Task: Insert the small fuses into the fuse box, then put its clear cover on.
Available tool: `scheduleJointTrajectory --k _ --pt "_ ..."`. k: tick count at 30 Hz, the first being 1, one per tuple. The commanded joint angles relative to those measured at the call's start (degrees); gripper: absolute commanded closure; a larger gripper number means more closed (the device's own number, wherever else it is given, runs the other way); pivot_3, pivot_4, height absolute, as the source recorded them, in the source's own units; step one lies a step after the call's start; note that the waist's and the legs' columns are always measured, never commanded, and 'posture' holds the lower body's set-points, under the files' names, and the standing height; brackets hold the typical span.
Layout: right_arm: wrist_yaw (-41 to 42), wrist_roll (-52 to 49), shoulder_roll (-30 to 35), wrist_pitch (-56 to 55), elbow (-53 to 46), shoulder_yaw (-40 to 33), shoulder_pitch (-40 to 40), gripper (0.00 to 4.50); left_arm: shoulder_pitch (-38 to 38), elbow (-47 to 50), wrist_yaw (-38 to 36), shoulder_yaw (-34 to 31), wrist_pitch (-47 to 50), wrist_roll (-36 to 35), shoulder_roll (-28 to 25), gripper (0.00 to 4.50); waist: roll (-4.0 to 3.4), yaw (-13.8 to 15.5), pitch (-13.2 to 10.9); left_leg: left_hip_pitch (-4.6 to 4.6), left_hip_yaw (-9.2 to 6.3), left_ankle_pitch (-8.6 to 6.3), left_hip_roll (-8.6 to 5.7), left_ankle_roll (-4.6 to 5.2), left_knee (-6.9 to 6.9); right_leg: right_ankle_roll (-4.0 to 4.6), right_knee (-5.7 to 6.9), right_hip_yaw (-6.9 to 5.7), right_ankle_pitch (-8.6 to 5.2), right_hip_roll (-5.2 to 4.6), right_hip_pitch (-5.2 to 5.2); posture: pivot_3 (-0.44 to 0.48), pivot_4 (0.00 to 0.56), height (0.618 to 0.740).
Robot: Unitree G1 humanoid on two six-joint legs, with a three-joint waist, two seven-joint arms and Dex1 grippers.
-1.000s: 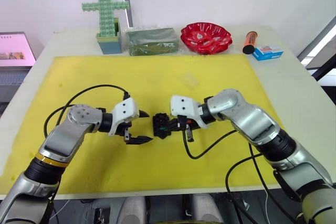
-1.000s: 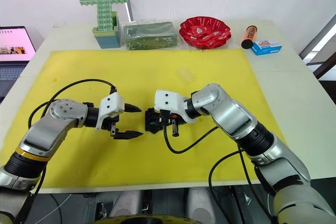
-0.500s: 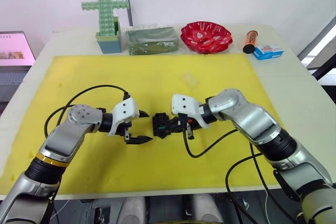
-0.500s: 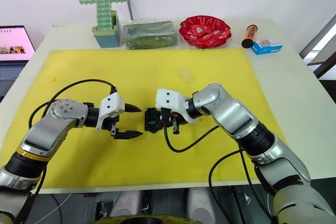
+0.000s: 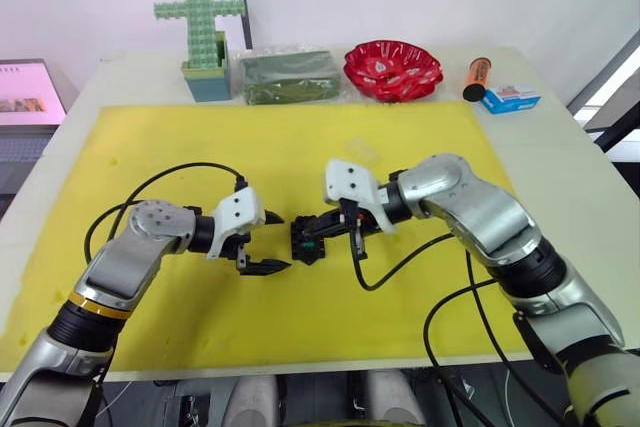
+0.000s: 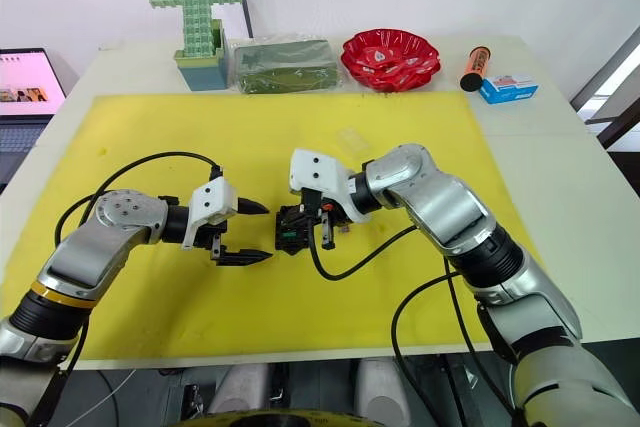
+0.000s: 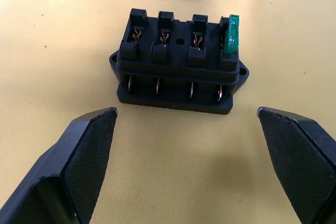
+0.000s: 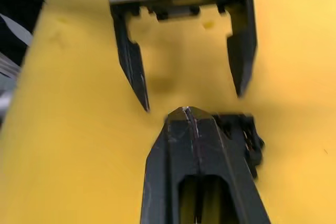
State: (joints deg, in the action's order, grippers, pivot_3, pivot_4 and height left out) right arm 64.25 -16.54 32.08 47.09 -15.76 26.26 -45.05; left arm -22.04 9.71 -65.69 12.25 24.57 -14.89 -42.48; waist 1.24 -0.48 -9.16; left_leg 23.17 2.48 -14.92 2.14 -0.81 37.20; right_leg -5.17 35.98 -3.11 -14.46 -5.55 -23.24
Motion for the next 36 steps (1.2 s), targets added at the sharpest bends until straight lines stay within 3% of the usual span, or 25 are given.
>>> scheduleJointTrajectory --k 1,36 --pt "-0.7 0.7 -0.1 -2.3 -1.2 0.4 0.7 4.44 0.1 1.0 0.3 -0.9 -1.0 0.0 -0.1 0.0 0.0 0.0 0.0 0.01 0.0 0.0 0.0 0.0 0.01 0.0 0.0 0.0 0.0 0.0 0.0 0.0 0.15 0.74" --pt "0.5 13.6 3.4 -16.3 8.9 7.9 6.6 4.44 -0.1 1.4 0.3 -0.5 -1.2 0.6 0.0 0.0 0.01 0.1 0.0 -0.18 0.0 0.0 0.0 0.0 0.02 0.0 0.0 0.0 0.0 0.0 0.19 0.0 0.15 0.74"
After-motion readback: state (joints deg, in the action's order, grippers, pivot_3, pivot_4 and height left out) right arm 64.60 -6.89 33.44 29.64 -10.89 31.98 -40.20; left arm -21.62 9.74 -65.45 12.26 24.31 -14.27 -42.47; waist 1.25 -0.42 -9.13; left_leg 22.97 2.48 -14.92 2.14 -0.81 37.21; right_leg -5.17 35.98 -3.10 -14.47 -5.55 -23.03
